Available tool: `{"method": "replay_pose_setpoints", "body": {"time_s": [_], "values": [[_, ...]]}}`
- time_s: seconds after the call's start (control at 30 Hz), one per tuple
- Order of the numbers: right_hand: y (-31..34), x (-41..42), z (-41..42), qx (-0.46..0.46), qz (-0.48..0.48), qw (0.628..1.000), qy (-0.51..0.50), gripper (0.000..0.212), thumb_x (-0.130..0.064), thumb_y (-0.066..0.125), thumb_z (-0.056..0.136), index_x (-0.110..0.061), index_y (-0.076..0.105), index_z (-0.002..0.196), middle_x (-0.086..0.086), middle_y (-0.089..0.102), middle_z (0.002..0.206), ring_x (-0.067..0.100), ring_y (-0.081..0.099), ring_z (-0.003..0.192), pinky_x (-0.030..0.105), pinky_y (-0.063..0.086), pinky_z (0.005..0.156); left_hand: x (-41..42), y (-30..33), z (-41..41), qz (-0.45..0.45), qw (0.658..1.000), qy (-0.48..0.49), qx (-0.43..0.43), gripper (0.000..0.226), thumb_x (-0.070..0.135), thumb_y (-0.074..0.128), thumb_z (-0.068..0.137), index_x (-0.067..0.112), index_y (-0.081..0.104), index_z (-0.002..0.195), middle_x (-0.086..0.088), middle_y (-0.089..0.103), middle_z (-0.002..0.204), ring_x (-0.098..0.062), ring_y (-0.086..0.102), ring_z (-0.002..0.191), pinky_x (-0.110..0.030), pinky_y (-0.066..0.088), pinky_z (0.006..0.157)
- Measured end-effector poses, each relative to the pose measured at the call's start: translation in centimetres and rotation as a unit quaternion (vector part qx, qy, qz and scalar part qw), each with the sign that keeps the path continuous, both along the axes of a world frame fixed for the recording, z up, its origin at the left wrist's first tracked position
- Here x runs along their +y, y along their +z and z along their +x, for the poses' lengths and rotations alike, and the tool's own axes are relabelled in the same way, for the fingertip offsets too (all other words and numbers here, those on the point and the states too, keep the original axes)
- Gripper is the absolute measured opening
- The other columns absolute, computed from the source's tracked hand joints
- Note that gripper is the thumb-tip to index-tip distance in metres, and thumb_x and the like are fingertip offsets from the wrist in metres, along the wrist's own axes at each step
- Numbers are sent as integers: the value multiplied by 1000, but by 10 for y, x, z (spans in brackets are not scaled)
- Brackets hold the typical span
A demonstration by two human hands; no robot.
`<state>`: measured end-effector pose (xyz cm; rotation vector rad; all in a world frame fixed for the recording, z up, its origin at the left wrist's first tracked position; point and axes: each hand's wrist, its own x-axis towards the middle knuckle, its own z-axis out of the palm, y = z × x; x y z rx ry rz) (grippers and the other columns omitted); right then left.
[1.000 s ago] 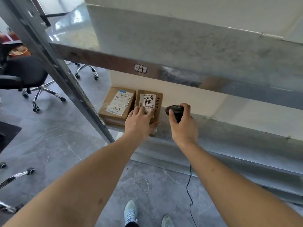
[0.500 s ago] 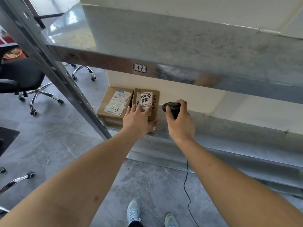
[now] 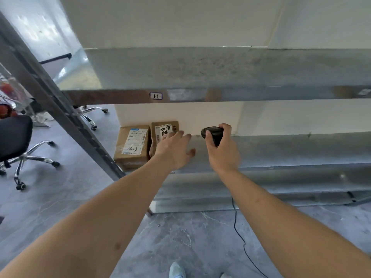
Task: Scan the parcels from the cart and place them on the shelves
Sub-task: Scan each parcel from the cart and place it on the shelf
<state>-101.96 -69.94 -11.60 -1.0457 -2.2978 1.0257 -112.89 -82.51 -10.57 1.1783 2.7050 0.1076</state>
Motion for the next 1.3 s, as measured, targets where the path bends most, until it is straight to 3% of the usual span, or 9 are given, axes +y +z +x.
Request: {"method": "replay_pose_setpoints", "body": {"time_s": [0.2, 0.37, 0.53, 0.7, 0.87, 1.3], "values": [[34, 17, 51, 40, 25, 997, -55, 46, -54, 51, 104, -31, 38, 142, 9, 70, 111, 35, 66, 95, 43, 53, 80, 29, 36, 35, 17, 998, -51, 21, 61, 54, 53, 100, 22, 45, 152, -5, 46, 153, -36, 44, 139, -49, 46, 108], [57, 35, 109, 58, 46, 993, -97, 45, -56, 50, 105, -32, 37, 142, 7, 70, 111, 29, 64, 91, 38, 48, 74, 59, 64, 80, 16, 995, -86, 38, 61, 55, 52, 100, 22, 47, 151, -6, 49, 149, -38, 48, 134, -48, 46, 105], [86, 52, 180, 81, 54, 984, -147, 41, -55, 50, 105, -35, 37, 138, 2, 69, 110, 30, 66, 96, 48, 57, 82, 91, 90, 139, 38, 990, -128, 36, 61, 55, 50, 101, 21, 47, 151, -7, 50, 149, -35, 49, 134, -47, 46, 106], [112, 70, 252, 95, 75, 971, -206, 39, -58, 49, 103, -38, 36, 135, 0, 69, 109, 29, 67, 93, 49, 58, 82, 130, 117, 209, 63, 981, -181, 37, 61, 55, 52, 101, 22, 48, 152, -4, 50, 150, -33, 48, 136, -47, 46, 107], [130, 85, 330, 100, 87, 954, -268, 41, -59, 47, 104, -36, 38, 137, -3, 68, 106, 24, 65, 90, 42, 56, 77, 170, 139, 275, 84, 966, -241, 40, 58, 53, 53, 100, 22, 50, 149, -5, 51, 149, -33, 50, 133, -46, 48, 103], [150, 141, 482, 93, 127, 879, -449, 39, -61, 48, 103, -36, 40, 131, 1, 67, 104, 27, 66, 90, 46, 57, 75, 293, 158, 416, 128, 892, -433, 25, 52, 52, 51, 100, 18, 59, 139, -8, 59, 136, -34, 56, 126, -43, 48, 100]]}}
